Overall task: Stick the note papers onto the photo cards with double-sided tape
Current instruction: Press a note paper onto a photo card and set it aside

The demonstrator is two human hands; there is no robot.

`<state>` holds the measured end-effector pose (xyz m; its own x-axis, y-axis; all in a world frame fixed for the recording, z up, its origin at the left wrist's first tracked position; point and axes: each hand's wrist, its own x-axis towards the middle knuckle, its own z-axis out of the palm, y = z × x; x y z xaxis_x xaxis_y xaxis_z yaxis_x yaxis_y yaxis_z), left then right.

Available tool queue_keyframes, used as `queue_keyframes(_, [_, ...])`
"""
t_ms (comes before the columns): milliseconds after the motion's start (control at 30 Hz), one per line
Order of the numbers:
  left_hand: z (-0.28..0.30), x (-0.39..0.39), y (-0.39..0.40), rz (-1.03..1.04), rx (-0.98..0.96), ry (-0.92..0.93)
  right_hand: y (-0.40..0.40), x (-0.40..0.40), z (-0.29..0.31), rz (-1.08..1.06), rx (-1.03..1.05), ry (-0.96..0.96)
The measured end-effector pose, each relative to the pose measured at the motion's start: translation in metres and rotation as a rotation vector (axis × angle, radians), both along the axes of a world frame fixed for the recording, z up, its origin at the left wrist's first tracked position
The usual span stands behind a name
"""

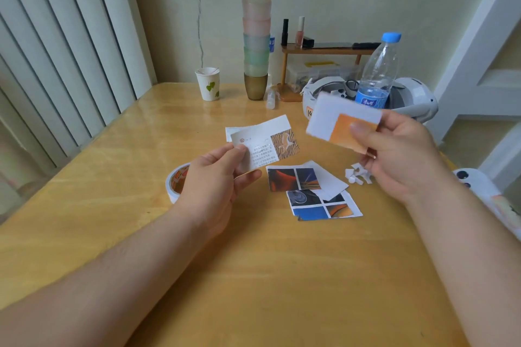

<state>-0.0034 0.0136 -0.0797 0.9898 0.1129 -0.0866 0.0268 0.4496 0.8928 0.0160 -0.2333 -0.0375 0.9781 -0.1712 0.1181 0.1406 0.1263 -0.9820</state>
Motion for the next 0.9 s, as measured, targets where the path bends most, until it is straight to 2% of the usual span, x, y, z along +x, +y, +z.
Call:
queue_keyframes(67, [0.0,0.0,0.0,0.003,-0.006,0.006,-0.007,-0.001,0.005,0.135,0.207,0.025])
queue_keyframes(100, [0.0,0.0,0.0,-0.003,-0.001,0.003,-0.01,-0.001,0.006,0.196,0.239,0.033])
queue_keyframes(233, [0.0,-0.002,-0.001,-0.021,0.031,-0.011,-0.006,-0.005,0.004,0.329,0.217,0.092])
queue_keyframes(467, [0.0,-0.003,-0.003,-0.027,0.096,-0.018,0.011,-0.008,-0.003,0.277,0.019,0.071])
queue_keyframes(633, [0.0,-0.005,-0.004,-0.04,0.154,-0.044,0.012,-0.006,-0.002,0.166,0.061,0.097])
queue_keyframes(767, [0.0,-0.006,-0.005,-0.05,0.187,-0.058,0.009,-0.006,-0.002,0.219,0.048,0.099])
queue_keyframes(900, [0.0,-0.009,-0.005,-0.066,0.238,-0.083,0.018,-0.01,-0.007,0.272,-0.099,0.107])
